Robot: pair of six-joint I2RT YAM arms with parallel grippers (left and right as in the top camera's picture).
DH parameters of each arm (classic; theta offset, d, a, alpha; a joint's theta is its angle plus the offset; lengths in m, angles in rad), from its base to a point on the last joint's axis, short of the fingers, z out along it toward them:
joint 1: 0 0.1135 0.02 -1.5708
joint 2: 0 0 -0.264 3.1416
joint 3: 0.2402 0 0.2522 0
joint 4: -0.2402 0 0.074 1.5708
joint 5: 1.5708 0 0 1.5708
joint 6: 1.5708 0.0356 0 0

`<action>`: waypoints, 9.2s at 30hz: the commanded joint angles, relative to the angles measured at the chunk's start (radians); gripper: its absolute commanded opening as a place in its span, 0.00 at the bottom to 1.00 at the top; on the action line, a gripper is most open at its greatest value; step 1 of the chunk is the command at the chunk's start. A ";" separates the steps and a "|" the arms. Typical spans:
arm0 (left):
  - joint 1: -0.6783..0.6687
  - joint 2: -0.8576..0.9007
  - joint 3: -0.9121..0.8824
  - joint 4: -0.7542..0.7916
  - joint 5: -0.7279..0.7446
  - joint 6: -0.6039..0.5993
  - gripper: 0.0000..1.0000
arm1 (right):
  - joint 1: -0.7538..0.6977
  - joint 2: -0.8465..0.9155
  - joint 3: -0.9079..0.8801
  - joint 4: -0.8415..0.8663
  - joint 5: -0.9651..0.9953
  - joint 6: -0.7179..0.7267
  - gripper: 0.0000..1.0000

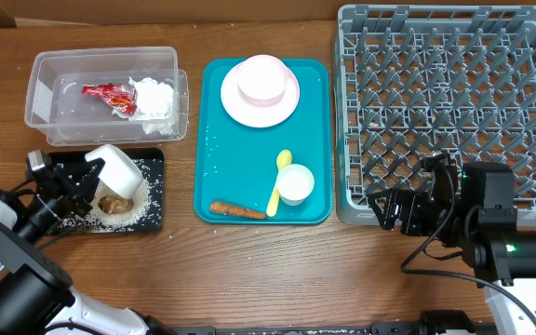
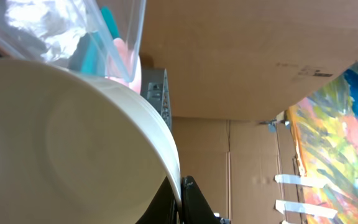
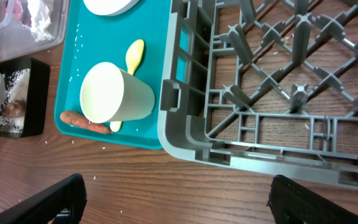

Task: Sort waste into correct bins and load items into the dishwasher
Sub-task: 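Carry the white bowl over the black tray and tip out the scraps, then return the white bowl to the teal tray with the left gripper, then grasp the carrot on the teal tray with the left gripper and lift, then carry the carrot left and drop it onto the black tray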

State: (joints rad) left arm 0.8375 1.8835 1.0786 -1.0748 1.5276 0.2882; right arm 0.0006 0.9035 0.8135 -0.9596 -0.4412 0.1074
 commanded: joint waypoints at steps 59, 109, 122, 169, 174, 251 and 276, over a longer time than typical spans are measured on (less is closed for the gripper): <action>-1.342 0.100 0.727 -0.074 -1.793 -0.510 0.67 | -0.002 -0.004 0.024 0.012 -0.005 -0.003 0.96; -1.355 -0.178 -0.029 0.223 -1.642 -1.022 0.56 | -0.002 0.119 0.024 0.007 -0.006 -0.003 0.97; -1.355 -0.065 -0.029 0.245 -1.626 -1.030 0.53 | -0.002 0.119 0.024 0.007 -0.006 -0.003 0.97; -1.353 -0.062 0.177 0.090 -1.550 -0.399 0.68 | -0.002 0.119 0.024 0.007 -0.006 -0.003 0.97; -1.353 -0.064 0.173 0.038 -1.537 -0.751 0.64 | -0.002 0.119 0.024 0.007 -0.006 -0.003 0.97; -0.987 -0.086 0.690 -0.433 -1.762 -1.044 0.05 | -0.002 0.119 0.024 0.010 -0.005 -0.004 0.97; -0.589 -0.087 0.129 0.221 -1.691 -1.461 0.31 | -0.002 0.119 0.024 0.019 -0.005 -0.004 1.00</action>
State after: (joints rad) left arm 0.2485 1.8141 1.2110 -0.8757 -0.1604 -1.1492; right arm 0.0006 1.0260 0.8135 -0.9504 -0.4408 0.1074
